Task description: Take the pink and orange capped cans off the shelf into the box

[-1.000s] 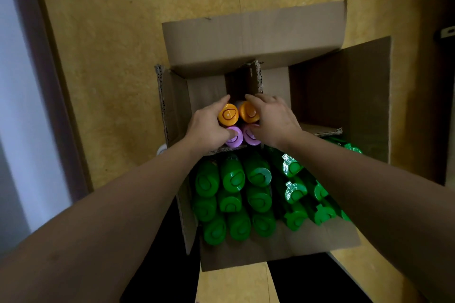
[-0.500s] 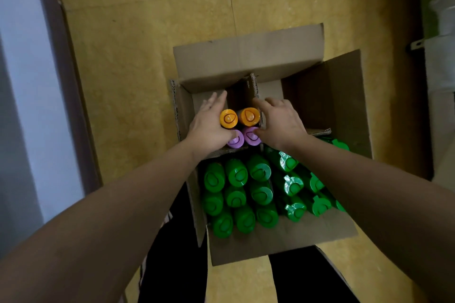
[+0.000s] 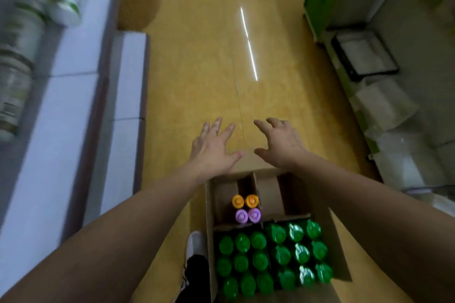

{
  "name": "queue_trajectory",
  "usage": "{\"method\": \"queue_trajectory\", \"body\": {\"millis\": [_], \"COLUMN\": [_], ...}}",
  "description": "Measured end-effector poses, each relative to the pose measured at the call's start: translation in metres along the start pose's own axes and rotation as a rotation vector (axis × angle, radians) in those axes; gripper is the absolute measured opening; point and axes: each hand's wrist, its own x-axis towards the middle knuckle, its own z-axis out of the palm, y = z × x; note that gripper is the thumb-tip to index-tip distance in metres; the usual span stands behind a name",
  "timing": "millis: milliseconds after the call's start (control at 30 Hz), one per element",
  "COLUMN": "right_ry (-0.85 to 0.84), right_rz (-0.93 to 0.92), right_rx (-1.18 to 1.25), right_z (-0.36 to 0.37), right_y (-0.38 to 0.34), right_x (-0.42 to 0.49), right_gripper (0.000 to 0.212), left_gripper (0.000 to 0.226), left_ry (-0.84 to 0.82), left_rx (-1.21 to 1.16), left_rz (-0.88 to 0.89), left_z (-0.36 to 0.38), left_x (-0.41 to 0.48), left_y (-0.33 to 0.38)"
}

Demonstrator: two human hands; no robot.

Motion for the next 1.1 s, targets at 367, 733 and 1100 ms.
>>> {"method": "queue_trajectory", "body": {"millis": [367,733,1100], "right_ry": [0.266,0.463,0.511], "right_rz": [-0.421,-0.756,-0.903], "right_rx": [-0.105,-0.144,-0.160], "right_z": [-0.241,-0.361,-0.366], "right_y": [-0.017,-0.108,-0.169], "right_x": [-0.102,-0.252,-0.412], "right_gripper": [0.086,0.089,0.098], "left_gripper": [0.088,0.089,0.091], "left_ry": [0.402,0.716,0.853], "left_rx": [0.237,0.248,0.205], "left_rz": [-0.188,-0.417,-0.531], "left_z": [-0.188,-0.282,-0.267], "left_x": [-0.184,-0.407,-0.588], "left_y": [0.120,0.150,0.150]}}
